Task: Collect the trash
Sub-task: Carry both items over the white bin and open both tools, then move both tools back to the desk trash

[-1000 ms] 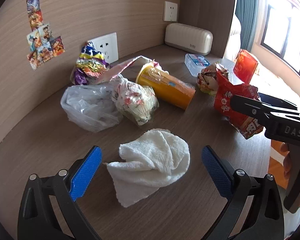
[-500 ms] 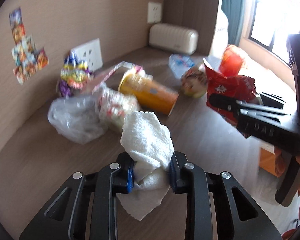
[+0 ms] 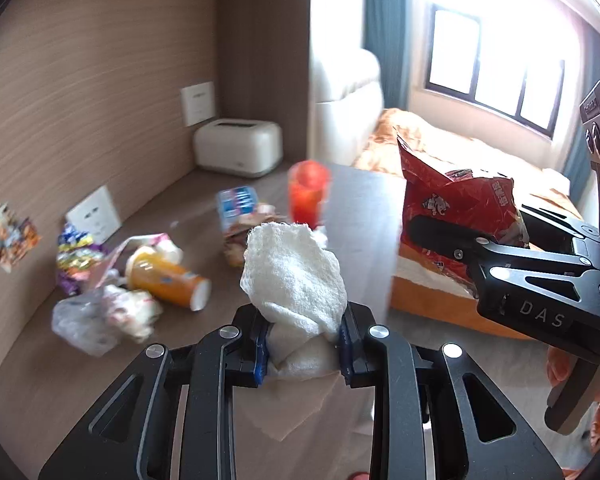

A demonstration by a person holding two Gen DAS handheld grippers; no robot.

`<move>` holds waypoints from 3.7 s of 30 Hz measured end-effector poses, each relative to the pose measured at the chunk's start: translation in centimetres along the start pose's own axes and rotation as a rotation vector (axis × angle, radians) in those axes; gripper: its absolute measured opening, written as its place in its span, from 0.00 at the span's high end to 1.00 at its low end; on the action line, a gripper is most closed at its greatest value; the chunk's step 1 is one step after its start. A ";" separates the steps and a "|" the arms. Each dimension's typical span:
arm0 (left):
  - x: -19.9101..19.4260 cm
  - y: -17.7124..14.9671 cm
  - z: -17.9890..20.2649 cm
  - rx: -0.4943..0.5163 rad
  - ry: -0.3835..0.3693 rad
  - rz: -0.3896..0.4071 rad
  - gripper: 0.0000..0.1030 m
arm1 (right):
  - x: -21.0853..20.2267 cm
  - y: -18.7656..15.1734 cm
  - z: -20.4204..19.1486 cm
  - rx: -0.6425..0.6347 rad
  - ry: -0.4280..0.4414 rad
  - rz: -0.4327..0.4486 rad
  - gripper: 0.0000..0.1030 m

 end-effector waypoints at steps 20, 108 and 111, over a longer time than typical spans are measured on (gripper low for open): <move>9.1 -1.5 23.0 0.243 -0.355 -0.091 0.75 | -4.5 -9.2 20.6 0.250 -0.295 -0.083 0.48; -1.1 -4.0 -4.9 -0.098 0.299 -0.028 0.05 | 2.5 -0.8 -5.6 -0.117 0.296 -0.057 0.04; -0.9 -5.4 -7.6 -0.063 0.306 -0.045 0.05 | 4.0 -0.6 -8.3 -0.155 0.303 -0.067 0.04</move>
Point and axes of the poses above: each gripper's, at about its wrist camera, not at the fingertips, and x roughly the way its jaws point, z to its right, y to its top, the point moved 10 cm from there along x, roughly the way its jaws point, and after that the axes turned 15 degrees about x, right-handed, at the moved point
